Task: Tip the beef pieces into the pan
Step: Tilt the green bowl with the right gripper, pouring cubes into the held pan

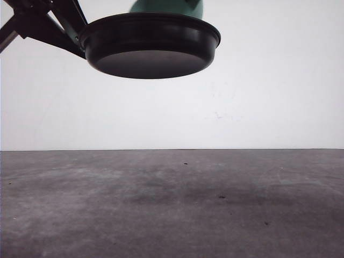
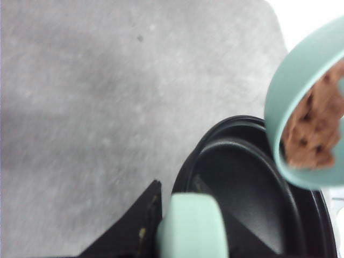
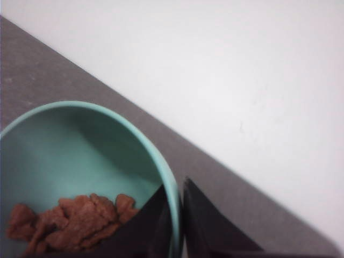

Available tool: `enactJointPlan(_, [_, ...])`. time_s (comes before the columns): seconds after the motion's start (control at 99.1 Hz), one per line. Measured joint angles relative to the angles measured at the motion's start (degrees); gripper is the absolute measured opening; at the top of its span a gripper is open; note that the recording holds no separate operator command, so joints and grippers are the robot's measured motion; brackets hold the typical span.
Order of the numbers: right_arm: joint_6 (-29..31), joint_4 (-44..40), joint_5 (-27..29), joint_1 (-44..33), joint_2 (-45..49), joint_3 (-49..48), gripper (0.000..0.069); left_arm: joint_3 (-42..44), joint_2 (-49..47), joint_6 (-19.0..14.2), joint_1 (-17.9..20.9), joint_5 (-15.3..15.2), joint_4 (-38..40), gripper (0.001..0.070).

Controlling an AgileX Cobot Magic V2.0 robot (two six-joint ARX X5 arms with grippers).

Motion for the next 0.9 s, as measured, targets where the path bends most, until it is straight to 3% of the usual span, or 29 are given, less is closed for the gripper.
enactJointPlan(0.535, [-28.6, 14.8, -0.5, 1.7, 0.9, -0.1, 0.0021, 0.4, 0.0, 0.0, 3.0, -0.5, -1.0, 0.0049])
enactJointPlan(0.898, [-37.0, 20.2, -5.9, 2.2, 0.9, -0.1, 0.0021, 3.1, 0.0, -0.3, 4.6, -0.7, -1.0, 0.0049])
